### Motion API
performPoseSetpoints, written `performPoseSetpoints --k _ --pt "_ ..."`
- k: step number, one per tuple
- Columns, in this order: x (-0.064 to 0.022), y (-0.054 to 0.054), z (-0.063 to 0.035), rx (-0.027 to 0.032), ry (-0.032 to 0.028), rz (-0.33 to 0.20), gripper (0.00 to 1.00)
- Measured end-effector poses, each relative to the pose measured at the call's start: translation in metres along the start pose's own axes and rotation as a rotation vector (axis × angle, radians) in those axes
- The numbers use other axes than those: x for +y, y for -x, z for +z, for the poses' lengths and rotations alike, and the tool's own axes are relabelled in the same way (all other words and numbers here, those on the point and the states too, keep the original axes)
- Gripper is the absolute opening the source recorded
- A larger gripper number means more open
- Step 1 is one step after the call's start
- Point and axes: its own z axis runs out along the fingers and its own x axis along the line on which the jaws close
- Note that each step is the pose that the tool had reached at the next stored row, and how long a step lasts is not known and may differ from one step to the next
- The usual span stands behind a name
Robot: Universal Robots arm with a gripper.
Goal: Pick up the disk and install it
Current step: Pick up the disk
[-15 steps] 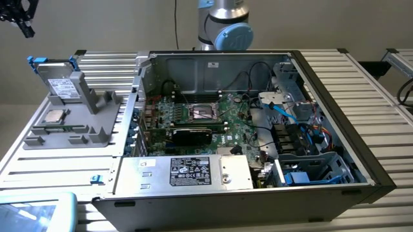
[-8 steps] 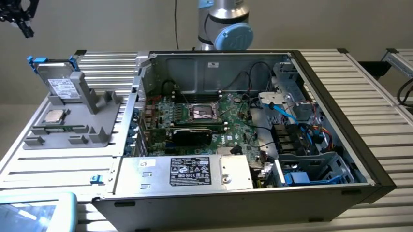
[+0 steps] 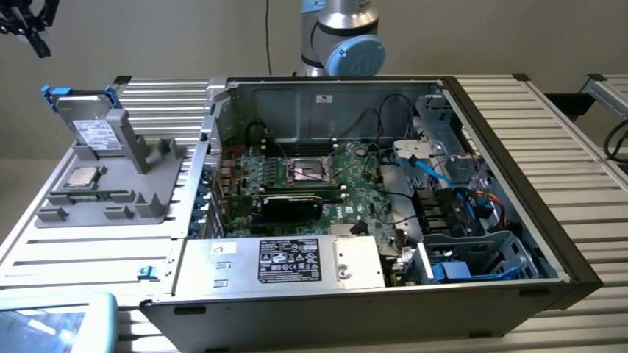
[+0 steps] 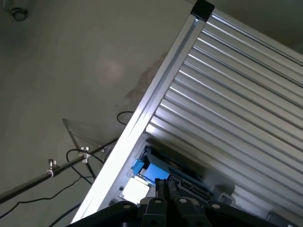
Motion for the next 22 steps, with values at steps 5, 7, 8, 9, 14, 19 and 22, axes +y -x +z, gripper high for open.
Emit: performPoseSetpoints --k 5,7,8,9,14,19,22 --pt "0.0000 0.0000 0.0000 0.0047 0.0002 -0.092 0.11" --pt "0.0000 0.0000 0.0000 0.0065 0.0002 -0.128 0.11" --pt "0.0000 0.0000 0.0000 0.0074 0.0002 -0.146 0.11" --pt "0.0000 0.0000 0.0000 0.0083 0.0003 -0.164 0.11" --pt "0.0000 0.0000 0.0000 0.0129 0.0004 -0.255 0.11" --pt "0.0000 0.0000 0.0000 0.0175 0.0006 -0.346 0.11" --pt "0.0000 0.0000 0.0000 0.0203 0.0007 -0.401 0.11"
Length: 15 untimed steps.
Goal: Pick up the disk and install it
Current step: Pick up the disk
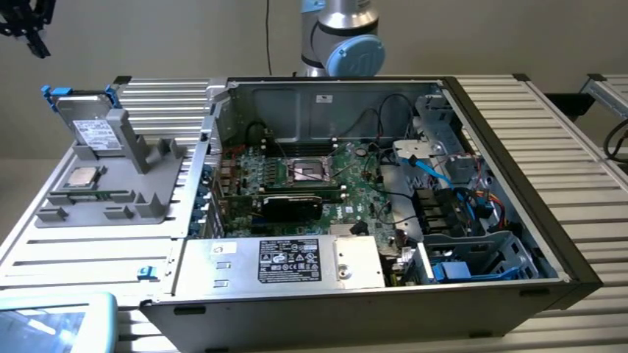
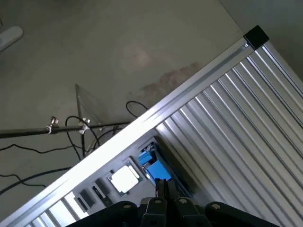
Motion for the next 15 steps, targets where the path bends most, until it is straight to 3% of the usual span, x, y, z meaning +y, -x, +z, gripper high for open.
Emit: performPoseSetpoints --k 15 --pt "0.0000 0.0000 0.0000 0.0125 -0.0017 -0.272 0.11"
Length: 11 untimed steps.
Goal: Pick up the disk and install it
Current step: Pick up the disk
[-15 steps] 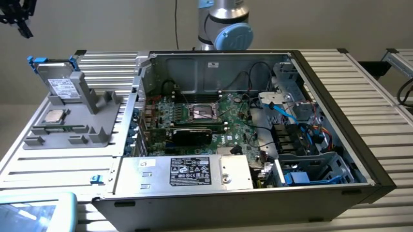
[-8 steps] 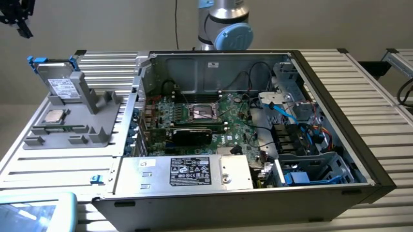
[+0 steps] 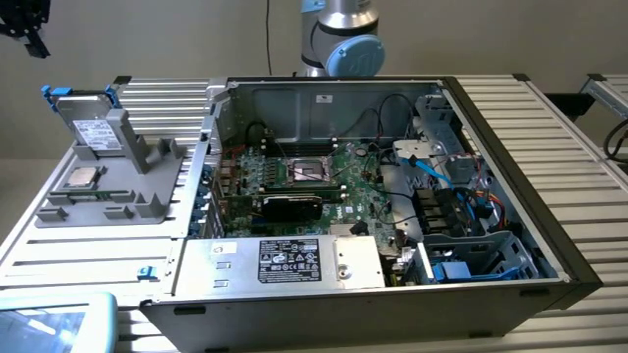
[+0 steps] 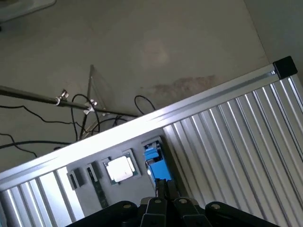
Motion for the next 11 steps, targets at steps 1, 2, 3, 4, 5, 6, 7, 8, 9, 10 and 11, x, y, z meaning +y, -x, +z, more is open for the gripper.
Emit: performPoseSetpoints --k 1,2,3,4,5,6,7,8,9,10,11 --pt "0.0000 0.0000 -0.0001 0.0002 -0.0018 -0.018 0.11" --pt "0.0000 0.0000 -0.0001 -0.0001 -0.0044 -0.036 0.11" --pt "0.0000 0.0000 -0.0001 -0.0002 -0.0069 -0.053 0.11" --pt "0.0000 0.0000 -0.0001 -0.0005 -0.0096 -0.071 0.11" --pt "0.0000 0.0000 -0.0001 -0.0006 -0.0121 -0.088 0.11" --pt "0.0000 0.0000 -0.0001 -0.0008 -0.0147 -0.105 0.11" --pt "0.0000 0.0000 -0.0001 -0.0009 -0.0169 -0.122 0.11" --pt "0.0000 0.0000 0.0000 -0.0008 -0.0184 -0.140 0.11" --pt "-0.0001 0.0000 0.0000 -0.0006 -0.0196 -0.158 0.11" --pt "0.0000 0.0000 0.0000 -0.0001 -0.0204 -0.177 0.11" --pt "0.0000 0.0000 0.0000 0.0004 -0.0207 -0.196 0.11"
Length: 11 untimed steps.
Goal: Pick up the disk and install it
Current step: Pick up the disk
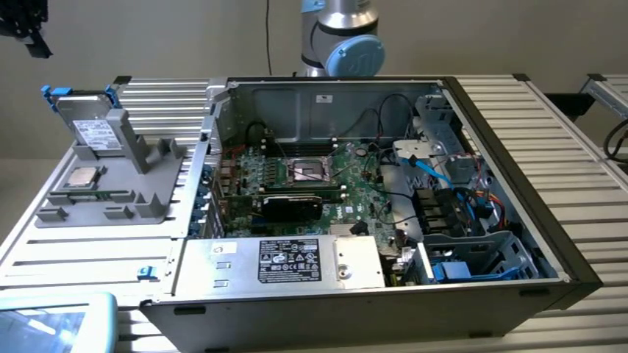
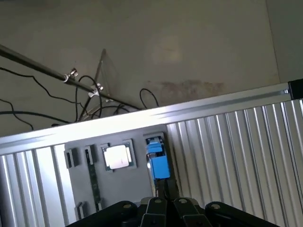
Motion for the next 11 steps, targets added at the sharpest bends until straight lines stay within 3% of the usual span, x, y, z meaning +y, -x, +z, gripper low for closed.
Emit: performPoseSetpoints --k 11 --pt "0.0000 0.0000 0.0000 0.0046 0.0014 -0.179 0.11"
